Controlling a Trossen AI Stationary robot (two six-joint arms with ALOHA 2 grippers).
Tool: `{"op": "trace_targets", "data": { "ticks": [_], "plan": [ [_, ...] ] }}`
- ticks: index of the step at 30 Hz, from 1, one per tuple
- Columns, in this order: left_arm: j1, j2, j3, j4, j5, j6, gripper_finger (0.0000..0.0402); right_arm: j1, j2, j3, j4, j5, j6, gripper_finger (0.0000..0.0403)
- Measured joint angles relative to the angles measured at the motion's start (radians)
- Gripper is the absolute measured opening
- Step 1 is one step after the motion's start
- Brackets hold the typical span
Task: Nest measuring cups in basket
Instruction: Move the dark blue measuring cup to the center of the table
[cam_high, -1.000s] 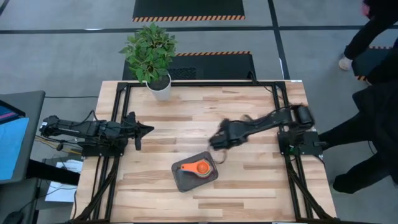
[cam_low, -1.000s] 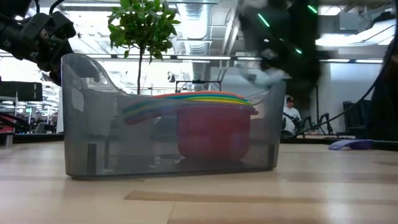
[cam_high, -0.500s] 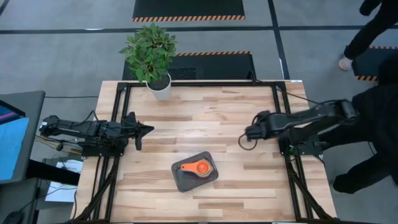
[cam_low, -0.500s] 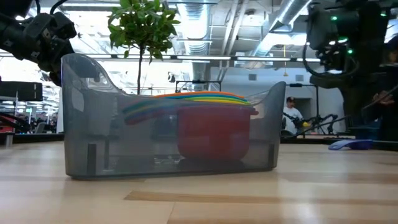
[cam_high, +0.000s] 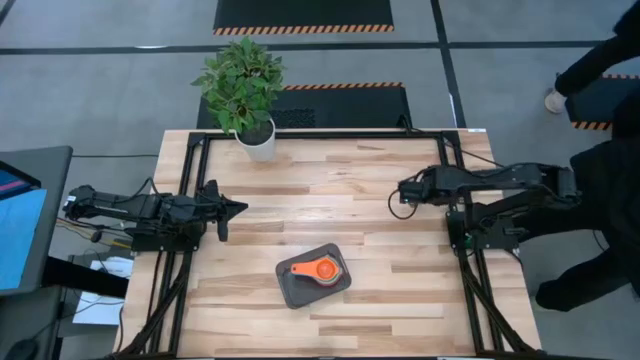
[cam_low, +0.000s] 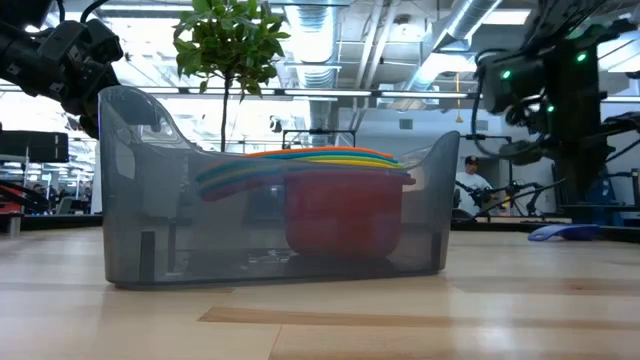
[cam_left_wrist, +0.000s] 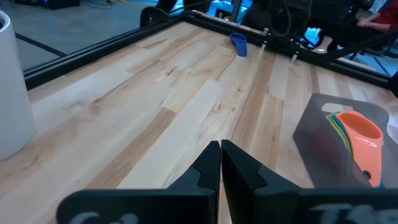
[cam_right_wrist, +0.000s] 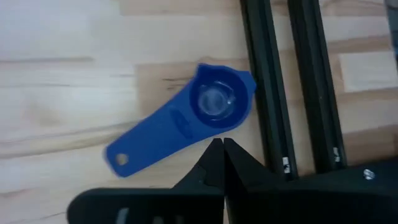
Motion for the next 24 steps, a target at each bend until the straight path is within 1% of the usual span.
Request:
{"op": "trace_targets", "data": {
  "ticks": [6,9,12,16,18,21,24],
  "plan": [
    [0.0,0.0,0.0,0.005,0.001,0.0,0.0,-0.097,0.123,0.003,0.023,-0.034,-0.02,0.0033],
    [0.0,0.0,0.0,0.007,0.001,-0.002,0.0,-0.15,0.168,0.005,0.032,-0.039,-0.024,0.0024],
    [0.0,0.0,0.0,0.007,0.002,-0.004,0.0,-0.202,0.198,0.005,0.091,-0.052,-0.082,0.0008],
    [0.0,0.0,0.0,0.007,0.002,-0.004,0.0,-0.261,0.235,0.005,0.188,-0.081,-0.152,0.0015],
    [0.0,0.0,0.0,0.007,0.002,-0.004,0.0,-0.289,0.26,0.008,0.206,-0.07,-0.158,0.0017],
    [0.0,0.0,0.0,0.007,0.002,-0.004,0.0,-0.319,0.305,0.009,0.207,-0.064,-0.181,0.0008],
    [0.0,0.0,0.0,0.007,0.002,-0.004,0.0,-0.321,0.335,0.01,0.209,-0.067,-0.201,0.0006]
  ]
}}
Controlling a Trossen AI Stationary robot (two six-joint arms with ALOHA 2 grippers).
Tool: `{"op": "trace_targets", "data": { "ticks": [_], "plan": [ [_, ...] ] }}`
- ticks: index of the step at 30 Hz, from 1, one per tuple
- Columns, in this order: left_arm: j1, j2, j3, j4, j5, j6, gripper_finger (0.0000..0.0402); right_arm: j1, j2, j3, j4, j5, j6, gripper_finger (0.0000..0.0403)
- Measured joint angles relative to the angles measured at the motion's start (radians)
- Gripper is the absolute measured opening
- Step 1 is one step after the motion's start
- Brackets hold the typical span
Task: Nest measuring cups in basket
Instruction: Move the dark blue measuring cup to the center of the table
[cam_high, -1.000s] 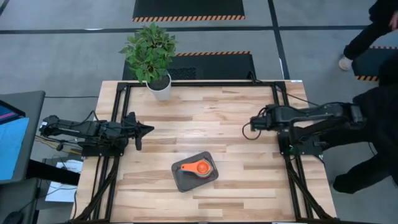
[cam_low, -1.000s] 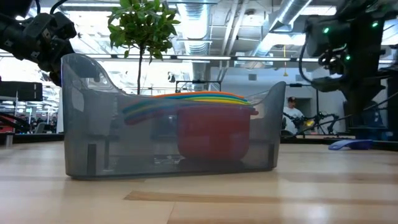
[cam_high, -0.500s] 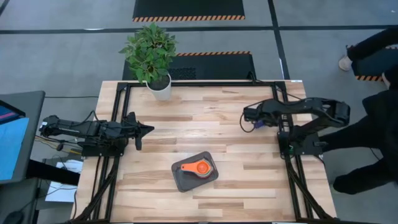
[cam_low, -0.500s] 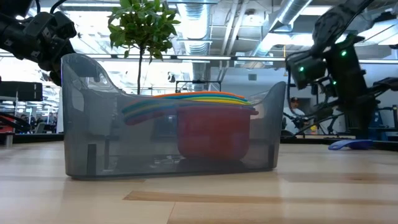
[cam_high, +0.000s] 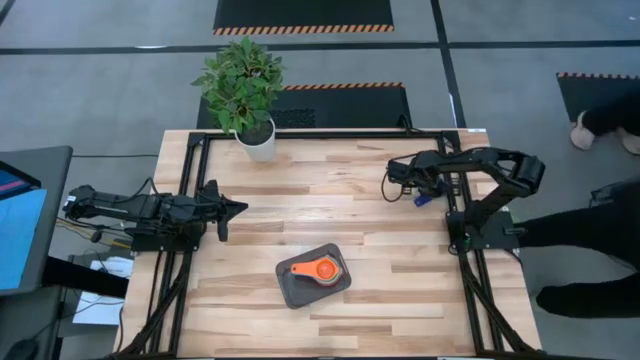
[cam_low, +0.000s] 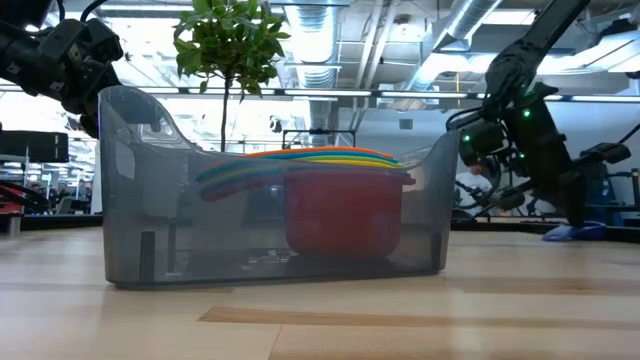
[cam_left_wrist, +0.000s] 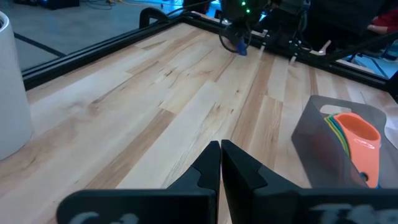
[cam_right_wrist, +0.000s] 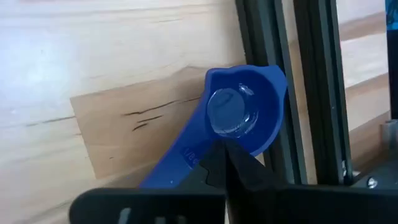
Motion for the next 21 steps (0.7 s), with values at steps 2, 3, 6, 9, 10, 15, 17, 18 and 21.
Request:
{"op": "trace_targets", "data": {
  "ticks": [2,3,6,9,10,15,17,18,21],
  "plan": [
    [0.0,0.0,0.0,0.0,0.0,0.007,0.0,0.005,0.006,0.001,0.017,-0.014,-0.023,0.0012],
    [0.0,0.0,0.0,0.0,0.0,0.011,0.0,0.011,0.008,0.007,0.024,-0.019,-0.031,0.0015],
    [0.0,0.0,0.0,0.0,0.0,0.012,0.0,0.034,0.013,0.043,0.041,-0.028,-0.034,0.0016],
    [0.0,0.0,0.0,0.001,0.0,0.011,0.0,0.06,0.012,0.089,0.08,-0.066,-0.057,0.0008],
    [0.0,0.0,0.0,0.001,0.0,0.011,0.0,0.068,0.013,0.104,0.089,-0.08,-0.066,0.0006],
    [0.0,0.0,0.0,0.001,0.0,0.01,0.0,0.126,0.015,0.167,0.232,-0.155,-0.104,0.0013],
    [0.0,0.0,0.0,0.001,0.0,0.01,0.0,0.154,0.016,0.179,0.333,-0.184,-0.138,0.0018],
    [0.0,0.0,0.0,0.001,0.0,0.01,0.0,0.169,0.016,0.182,0.391,-0.201,-0.156,0.0018],
    [0.0,0.0,0.0,0.002,0.0,0.01,0.0,0.22,0.02,0.183,0.566,-0.234,-0.187,0.0011]
  ]
}}
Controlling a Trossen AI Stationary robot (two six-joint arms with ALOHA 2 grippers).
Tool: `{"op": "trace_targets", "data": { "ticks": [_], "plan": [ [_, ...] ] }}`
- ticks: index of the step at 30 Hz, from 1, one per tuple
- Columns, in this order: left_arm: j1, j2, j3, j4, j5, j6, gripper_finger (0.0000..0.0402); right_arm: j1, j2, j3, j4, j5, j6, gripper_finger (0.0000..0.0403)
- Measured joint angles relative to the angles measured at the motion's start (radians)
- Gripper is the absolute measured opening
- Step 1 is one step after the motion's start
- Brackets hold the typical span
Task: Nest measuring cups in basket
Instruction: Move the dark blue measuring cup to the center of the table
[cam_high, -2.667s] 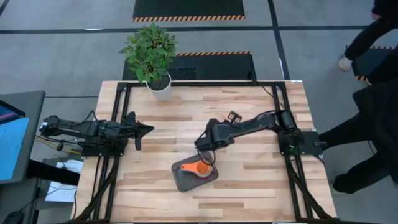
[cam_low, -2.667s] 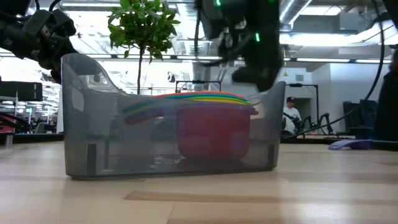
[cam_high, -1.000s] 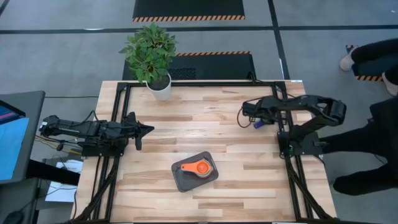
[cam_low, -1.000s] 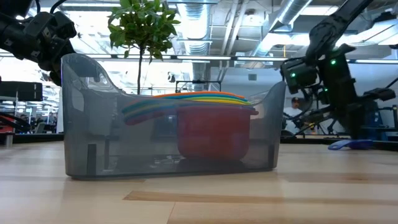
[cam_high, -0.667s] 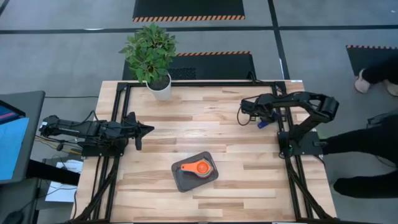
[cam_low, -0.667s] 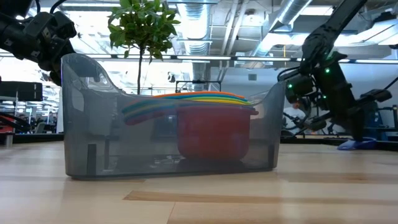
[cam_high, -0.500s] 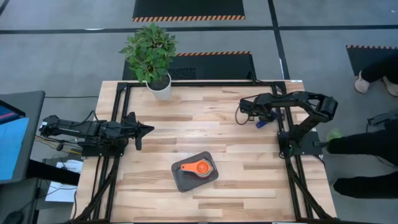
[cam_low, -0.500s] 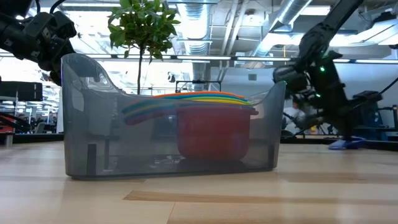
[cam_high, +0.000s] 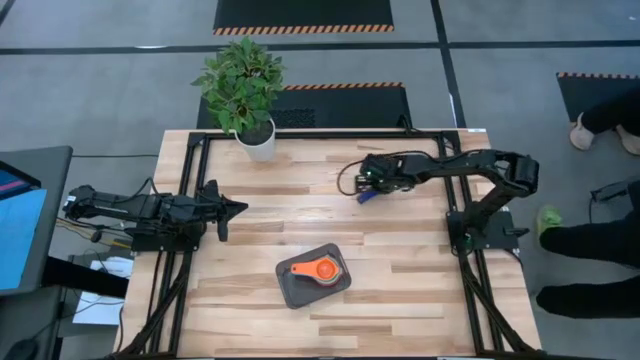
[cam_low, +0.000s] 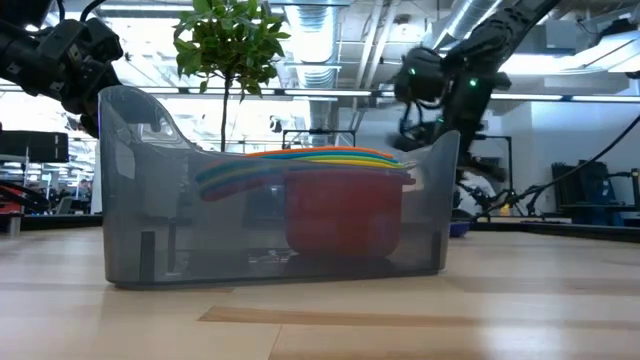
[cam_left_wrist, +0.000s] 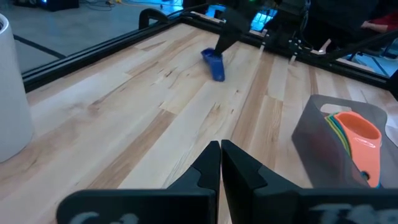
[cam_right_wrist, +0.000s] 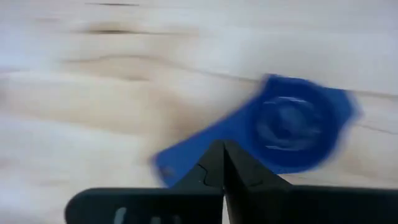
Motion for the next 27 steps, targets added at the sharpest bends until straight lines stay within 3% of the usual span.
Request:
{"op": "trace_targets", "data": {
  "ticks": [6,9,13,18,27],
  "plan": [
    [0.0,0.0,0.0,0.02,0.0,-0.001,0.0,0.102,0.062,0.01,0.241,-0.004,-0.104,0.0011],
    [0.0,0.0,0.0,0.02,0.0,-0.005,0.0,0.112,0.066,0.052,0.172,0.141,-0.109,0.0014],
    [0.0,0.0,0.0,0.019,0.007,-0.02,0.0,0.109,0.06,0.118,-0.069,0.313,-0.072,0.0005],
    [0.0,0.0,0.0,0.019,0.007,-0.003,0.0,0.091,0.066,0.129,-0.257,0.299,0.029,0.0012],
    [0.0,0.0,0.0,0.018,0.006,0.001,0.0,0.086,0.065,0.066,-0.238,0.289,0.067,0.0013]
  ]
}}
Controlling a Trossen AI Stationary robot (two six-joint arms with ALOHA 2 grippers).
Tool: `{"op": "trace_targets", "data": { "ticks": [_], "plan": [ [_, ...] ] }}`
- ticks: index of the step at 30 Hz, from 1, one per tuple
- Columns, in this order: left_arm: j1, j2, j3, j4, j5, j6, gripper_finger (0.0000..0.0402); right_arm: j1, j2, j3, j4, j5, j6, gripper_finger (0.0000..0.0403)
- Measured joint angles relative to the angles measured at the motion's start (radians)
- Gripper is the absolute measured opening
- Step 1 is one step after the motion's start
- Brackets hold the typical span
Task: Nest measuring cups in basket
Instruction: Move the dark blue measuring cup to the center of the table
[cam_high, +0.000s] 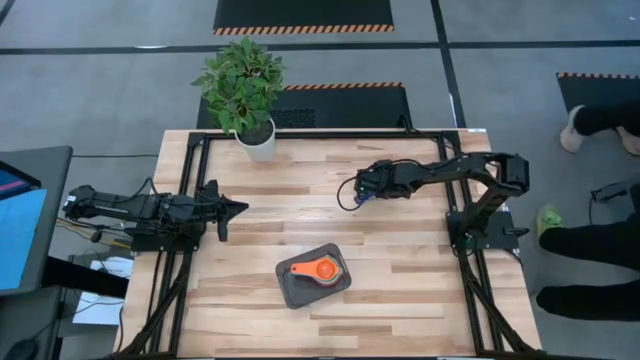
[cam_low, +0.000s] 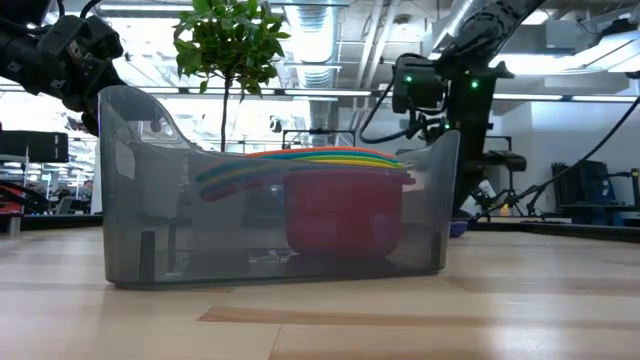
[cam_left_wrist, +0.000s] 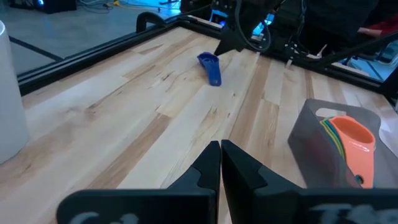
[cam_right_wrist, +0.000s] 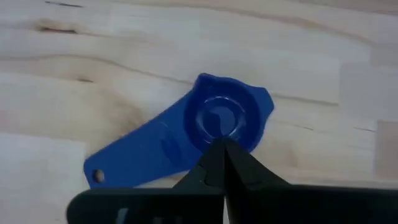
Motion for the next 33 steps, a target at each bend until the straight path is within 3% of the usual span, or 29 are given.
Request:
{"op": "trace_targets", "data": {
  "ticks": [9,19,23,33],
  "plan": [
    [0.0,0.0,0.0,0.0,-0.001,0.0,0.0,-0.022,0.003,-0.034,0.078,-0.003,-0.006,0.0007],
    [0.0,0.0,0.0,0.002,-0.002,0.0,0.0,-0.028,0.159,-0.01,0.256,-0.074,-0.029,0.0005],
    [0.0,0.0,0.0,0.003,-0.001,0.001,0.0,-0.006,0.211,0.057,0.34,-0.124,-0.08,0.0014],
    [0.0,0.0,0.0,0.003,-0.001,0.001,0.0,0.051,0.385,0.341,0.338,-0.266,-0.225,0.0013]
  ]
}}
